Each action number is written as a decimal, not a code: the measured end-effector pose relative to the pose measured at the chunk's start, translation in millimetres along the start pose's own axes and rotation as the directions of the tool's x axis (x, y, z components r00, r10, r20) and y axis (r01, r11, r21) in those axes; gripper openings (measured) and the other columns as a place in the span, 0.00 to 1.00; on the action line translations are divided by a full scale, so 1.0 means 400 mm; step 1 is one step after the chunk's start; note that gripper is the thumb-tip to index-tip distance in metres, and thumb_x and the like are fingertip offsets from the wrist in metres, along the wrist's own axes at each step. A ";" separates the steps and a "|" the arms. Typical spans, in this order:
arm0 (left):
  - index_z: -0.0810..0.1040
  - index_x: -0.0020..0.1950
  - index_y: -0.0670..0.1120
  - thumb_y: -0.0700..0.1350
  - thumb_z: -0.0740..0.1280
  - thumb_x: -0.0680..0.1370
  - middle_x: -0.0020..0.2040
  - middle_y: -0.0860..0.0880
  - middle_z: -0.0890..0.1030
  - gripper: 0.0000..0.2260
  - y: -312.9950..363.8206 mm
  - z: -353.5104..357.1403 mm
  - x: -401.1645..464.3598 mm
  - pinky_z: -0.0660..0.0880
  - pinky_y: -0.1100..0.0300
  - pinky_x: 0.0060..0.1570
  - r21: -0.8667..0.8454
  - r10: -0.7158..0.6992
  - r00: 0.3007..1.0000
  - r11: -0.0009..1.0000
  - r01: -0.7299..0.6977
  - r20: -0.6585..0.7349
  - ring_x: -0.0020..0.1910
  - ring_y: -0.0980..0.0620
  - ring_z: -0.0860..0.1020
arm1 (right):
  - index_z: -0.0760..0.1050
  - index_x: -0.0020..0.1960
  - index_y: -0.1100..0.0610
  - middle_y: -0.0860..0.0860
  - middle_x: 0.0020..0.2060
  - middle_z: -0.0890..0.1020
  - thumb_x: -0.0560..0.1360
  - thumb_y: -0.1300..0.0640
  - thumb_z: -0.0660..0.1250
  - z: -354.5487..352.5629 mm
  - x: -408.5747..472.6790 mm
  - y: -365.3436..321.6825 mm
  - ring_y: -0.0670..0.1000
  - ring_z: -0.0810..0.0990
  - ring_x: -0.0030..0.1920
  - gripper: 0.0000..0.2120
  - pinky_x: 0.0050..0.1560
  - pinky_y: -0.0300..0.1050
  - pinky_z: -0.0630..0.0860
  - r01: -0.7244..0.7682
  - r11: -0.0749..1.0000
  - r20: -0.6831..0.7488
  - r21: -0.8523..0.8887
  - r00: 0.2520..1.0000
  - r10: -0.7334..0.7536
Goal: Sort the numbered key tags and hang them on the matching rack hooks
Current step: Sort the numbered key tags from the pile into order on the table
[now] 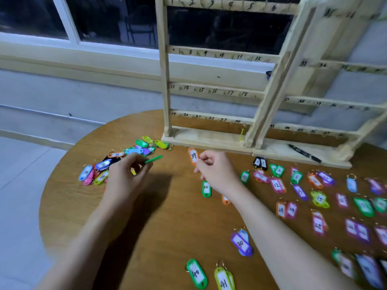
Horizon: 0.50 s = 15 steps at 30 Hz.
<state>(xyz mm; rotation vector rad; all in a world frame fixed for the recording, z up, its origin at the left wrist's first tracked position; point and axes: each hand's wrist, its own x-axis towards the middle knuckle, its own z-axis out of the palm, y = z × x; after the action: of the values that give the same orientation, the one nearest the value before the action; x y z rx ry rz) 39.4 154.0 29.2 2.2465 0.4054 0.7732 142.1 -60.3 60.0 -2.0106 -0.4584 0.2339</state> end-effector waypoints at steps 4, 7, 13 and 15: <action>0.76 0.40 0.49 0.45 0.69 0.80 0.31 0.54 0.75 0.09 0.091 0.063 -0.007 0.67 0.66 0.34 0.038 0.138 0.978 0.989 -0.145 0.154 0.34 0.59 0.74 | 0.78 0.37 0.53 0.48 0.30 0.83 0.79 0.62 0.67 -0.147 -0.097 0.054 0.41 0.75 0.25 0.12 0.33 0.40 0.73 -0.041 0.999 -0.119 0.021 0.992 0.043; 0.80 0.40 0.48 0.48 0.70 0.80 0.33 0.52 0.79 0.09 0.154 0.124 -0.002 0.72 0.54 0.36 0.050 0.188 0.944 0.977 -0.209 0.270 0.34 0.53 0.76 | 0.77 0.37 0.56 0.49 0.31 0.83 0.78 0.64 0.67 -0.235 -0.156 0.092 0.41 0.74 0.24 0.12 0.30 0.35 0.71 -0.100 0.993 -0.234 0.063 0.966 0.112; 0.87 0.48 0.46 0.44 0.71 0.78 0.41 0.49 0.85 0.05 0.281 0.239 0.005 0.76 0.54 0.43 0.045 0.224 0.858 0.961 -0.274 0.462 0.40 0.50 0.80 | 0.79 0.38 0.56 0.49 0.33 0.84 0.79 0.61 0.66 -0.336 -0.245 0.134 0.44 0.77 0.27 0.11 0.36 0.45 0.76 -0.167 0.984 -0.338 0.057 0.924 0.177; 0.86 0.48 0.46 0.45 0.70 0.78 0.42 0.48 0.85 0.05 0.300 0.271 0.018 0.74 0.54 0.42 0.072 0.218 0.816 0.951 -0.301 0.535 0.41 0.48 0.79 | 0.80 0.40 0.56 0.48 0.34 0.85 0.79 0.60 0.65 -0.346 -0.265 0.142 0.44 0.78 0.28 0.10 0.34 0.45 0.76 -0.181 0.982 -0.335 0.060 0.923 0.190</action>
<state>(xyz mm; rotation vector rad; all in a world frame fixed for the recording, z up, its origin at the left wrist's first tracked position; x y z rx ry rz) 120.6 16.7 56.9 2.5726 -0.1163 0.2307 107.4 -239.8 70.6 -2.0160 -0.0445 0.0050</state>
